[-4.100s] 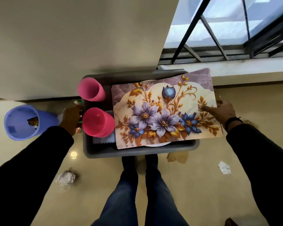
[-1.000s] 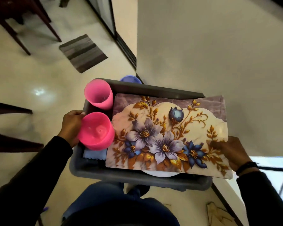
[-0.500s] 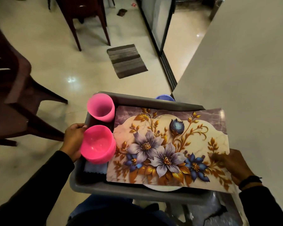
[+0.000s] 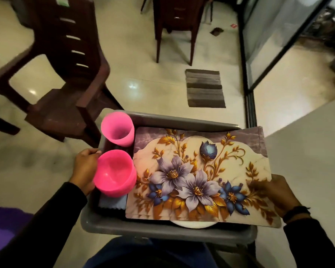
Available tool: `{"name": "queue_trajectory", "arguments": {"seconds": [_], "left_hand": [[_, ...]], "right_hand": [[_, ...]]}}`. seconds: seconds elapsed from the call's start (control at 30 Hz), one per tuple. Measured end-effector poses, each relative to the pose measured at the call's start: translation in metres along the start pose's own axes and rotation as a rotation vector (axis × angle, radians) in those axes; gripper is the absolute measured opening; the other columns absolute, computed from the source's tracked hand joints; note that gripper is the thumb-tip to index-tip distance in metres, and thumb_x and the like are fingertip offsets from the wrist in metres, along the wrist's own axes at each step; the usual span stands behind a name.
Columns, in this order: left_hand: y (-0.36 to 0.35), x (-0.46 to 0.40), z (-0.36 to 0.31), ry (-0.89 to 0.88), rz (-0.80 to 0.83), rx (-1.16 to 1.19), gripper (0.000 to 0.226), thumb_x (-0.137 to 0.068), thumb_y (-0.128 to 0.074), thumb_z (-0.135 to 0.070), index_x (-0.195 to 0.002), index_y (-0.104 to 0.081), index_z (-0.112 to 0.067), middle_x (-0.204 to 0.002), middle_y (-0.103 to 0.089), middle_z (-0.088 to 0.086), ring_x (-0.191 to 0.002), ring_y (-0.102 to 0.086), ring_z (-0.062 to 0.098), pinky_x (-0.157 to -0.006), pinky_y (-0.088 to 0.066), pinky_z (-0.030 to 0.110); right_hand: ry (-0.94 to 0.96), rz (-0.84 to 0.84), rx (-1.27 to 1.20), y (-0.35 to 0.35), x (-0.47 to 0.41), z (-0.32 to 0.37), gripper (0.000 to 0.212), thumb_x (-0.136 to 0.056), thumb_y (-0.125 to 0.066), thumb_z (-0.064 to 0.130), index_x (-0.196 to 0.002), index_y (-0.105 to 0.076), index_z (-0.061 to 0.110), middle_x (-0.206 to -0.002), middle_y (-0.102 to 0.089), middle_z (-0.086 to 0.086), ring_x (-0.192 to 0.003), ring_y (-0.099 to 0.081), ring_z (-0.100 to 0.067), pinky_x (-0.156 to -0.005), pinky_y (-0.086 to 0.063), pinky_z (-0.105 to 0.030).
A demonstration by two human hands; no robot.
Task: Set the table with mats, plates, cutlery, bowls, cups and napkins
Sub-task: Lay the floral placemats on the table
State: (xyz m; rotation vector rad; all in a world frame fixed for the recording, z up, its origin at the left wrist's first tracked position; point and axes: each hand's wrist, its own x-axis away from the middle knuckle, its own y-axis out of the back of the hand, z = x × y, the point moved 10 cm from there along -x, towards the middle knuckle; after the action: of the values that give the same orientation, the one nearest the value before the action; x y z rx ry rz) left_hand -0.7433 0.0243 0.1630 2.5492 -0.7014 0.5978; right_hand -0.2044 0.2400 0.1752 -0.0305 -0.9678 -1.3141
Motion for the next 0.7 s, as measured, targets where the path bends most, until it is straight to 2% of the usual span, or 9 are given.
{"name": "queue_trajectory", "arguments": {"seconds": [0.07,0.13,0.2,0.27,0.37,0.5,0.63,0.7], "left_hand": [[0.012,-0.007,0.0,0.031,-0.04,0.057,0.019,-0.099,-0.054,-0.001,-0.116,-0.063,-0.003,-0.099,-0.06,0.014,-0.087,-0.054,0.026,-0.081,-0.044,0.04],[0.025,-0.014,-0.001,0.055,-0.083,0.113,0.013,-0.098,-0.054,0.0,-0.103,-0.064,-0.006,-0.096,-0.06,0.014,-0.083,-0.054,0.025,-0.079,-0.045,0.04],[0.036,-0.018,-0.003,0.069,-0.138,0.146,0.019,-0.095,-0.054,0.004,-0.087,-0.062,-0.011,-0.087,-0.058,0.014,-0.077,-0.052,0.024,-0.073,-0.045,0.038],[0.046,-0.024,-0.012,0.079,-0.191,0.193,0.024,-0.094,-0.053,0.007,-0.081,-0.06,-0.012,-0.078,-0.055,0.009,-0.07,-0.049,0.022,-0.066,-0.043,0.034],[0.061,-0.034,-0.02,0.097,-0.28,0.251,0.024,-0.094,-0.055,0.006,-0.08,-0.059,-0.013,-0.076,-0.054,0.008,-0.066,-0.048,0.019,-0.062,-0.042,0.032],[0.083,-0.045,-0.028,0.098,-0.397,0.345,0.025,-0.094,-0.056,0.006,-0.079,-0.058,-0.014,-0.077,-0.054,0.007,-0.068,-0.048,0.019,-0.064,-0.043,0.032],[0.105,-0.052,-0.031,0.11,-0.49,0.387,0.028,-0.094,-0.054,0.008,-0.078,-0.057,-0.016,-0.076,-0.053,0.006,-0.067,-0.048,0.017,-0.064,-0.043,0.031],[0.117,-0.056,-0.03,0.12,-0.526,0.437,0.023,-0.095,-0.054,0.007,-0.084,-0.059,-0.013,-0.078,-0.055,0.005,-0.067,-0.049,0.017,-0.064,-0.044,0.029]], "right_hand": [[0.047,0.048,0.044,-0.016,-0.018,0.034,0.016,-0.086,-0.07,0.002,-0.102,-0.068,0.006,-0.087,-0.071,-0.01,-0.081,-0.068,-0.028,-0.066,-0.052,-0.033],[0.093,0.091,0.089,-0.034,-0.038,0.071,0.019,-0.085,-0.069,-0.001,-0.102,-0.066,0.008,-0.086,-0.07,-0.008,-0.079,-0.066,-0.024,-0.061,-0.048,-0.029],[0.124,0.137,0.131,-0.053,-0.059,0.106,0.02,-0.083,-0.07,-0.001,-0.1,-0.067,0.009,-0.085,-0.071,-0.009,-0.079,-0.067,-0.023,-0.062,-0.048,-0.029],[0.138,0.18,0.184,-0.073,-0.082,0.14,0.021,-0.081,-0.074,0.002,-0.1,-0.069,0.009,-0.087,-0.073,-0.012,-0.082,-0.069,-0.027,-0.065,-0.052,-0.031],[0.167,0.225,0.249,-0.102,-0.108,0.187,0.022,-0.08,-0.076,0.004,-0.101,-0.07,0.006,-0.088,-0.073,-0.014,-0.083,-0.07,-0.029,-0.068,-0.054,-0.033],[0.237,0.29,0.33,-0.151,-0.137,0.255,0.022,-0.081,-0.076,0.006,-0.101,-0.069,0.005,-0.09,-0.072,-0.015,-0.085,-0.068,-0.03,-0.072,-0.055,-0.036],[0.288,0.339,0.39,-0.2,-0.146,0.31,0.024,-0.081,-0.076,0.008,-0.105,-0.07,0.006,-0.093,-0.073,-0.015,-0.087,-0.069,-0.032,-0.086,-0.057,-0.049],[0.318,0.361,0.414,-0.223,-0.144,0.334,0.016,-0.081,-0.075,0.005,-0.097,-0.07,0.006,-0.086,-0.072,-0.011,-0.081,-0.069,-0.029,-0.078,-0.058,-0.044]]}}
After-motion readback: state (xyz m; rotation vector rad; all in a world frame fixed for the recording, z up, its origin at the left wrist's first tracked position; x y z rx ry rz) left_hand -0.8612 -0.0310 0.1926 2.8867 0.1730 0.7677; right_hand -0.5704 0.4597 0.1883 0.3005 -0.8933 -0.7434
